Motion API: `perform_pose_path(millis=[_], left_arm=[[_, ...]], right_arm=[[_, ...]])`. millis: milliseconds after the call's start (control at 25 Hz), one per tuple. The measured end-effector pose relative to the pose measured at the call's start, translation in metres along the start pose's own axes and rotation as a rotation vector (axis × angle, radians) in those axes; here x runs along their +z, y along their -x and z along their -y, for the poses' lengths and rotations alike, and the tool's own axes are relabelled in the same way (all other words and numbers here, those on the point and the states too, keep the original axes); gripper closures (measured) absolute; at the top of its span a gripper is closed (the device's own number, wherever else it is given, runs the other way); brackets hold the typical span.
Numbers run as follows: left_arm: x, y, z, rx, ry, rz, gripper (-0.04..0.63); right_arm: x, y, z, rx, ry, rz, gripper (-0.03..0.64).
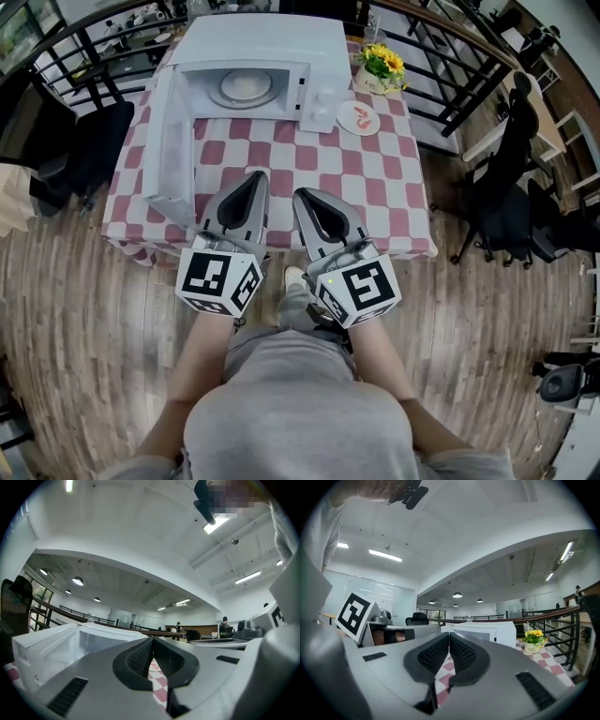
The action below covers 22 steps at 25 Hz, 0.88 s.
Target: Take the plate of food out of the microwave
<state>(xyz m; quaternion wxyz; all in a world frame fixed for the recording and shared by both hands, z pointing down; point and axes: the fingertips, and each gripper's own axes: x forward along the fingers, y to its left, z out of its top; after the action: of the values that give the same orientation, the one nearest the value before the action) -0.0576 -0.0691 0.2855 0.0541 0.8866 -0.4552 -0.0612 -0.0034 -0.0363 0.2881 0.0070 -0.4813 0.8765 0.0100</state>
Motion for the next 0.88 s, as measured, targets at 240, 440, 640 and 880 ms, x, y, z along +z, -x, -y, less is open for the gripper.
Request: perform_pose_path(millis=[240, 440, 640, 880], left_arm=[[0.002, -0.03, -0.012, 0.022, -0.012, -0.006, 0.591], [-0.002, -0.053, -0.026, 0.049, -0.007, -0.012, 0.591], [-0.005, -0.077, -0.043, 0.079, 0.011, -0.015, 0.591], [-0.013, -0.11, -0.061, 0.103, 0.031, -0.033, 0.591]], right_arm=[[0.005, -0.028, 0.02, 0.052, -0.009, 0.02, 0.591], [0.0, -0.05, 0.037, 0.083, 0.006, 0.014, 0.591], [-0.007, -0.072, 0.052, 0.123, 0.033, -0.005, 0.592], [-0.009, -0.098, 0.075, 0.137, 0.035, -0.001, 0.592]])
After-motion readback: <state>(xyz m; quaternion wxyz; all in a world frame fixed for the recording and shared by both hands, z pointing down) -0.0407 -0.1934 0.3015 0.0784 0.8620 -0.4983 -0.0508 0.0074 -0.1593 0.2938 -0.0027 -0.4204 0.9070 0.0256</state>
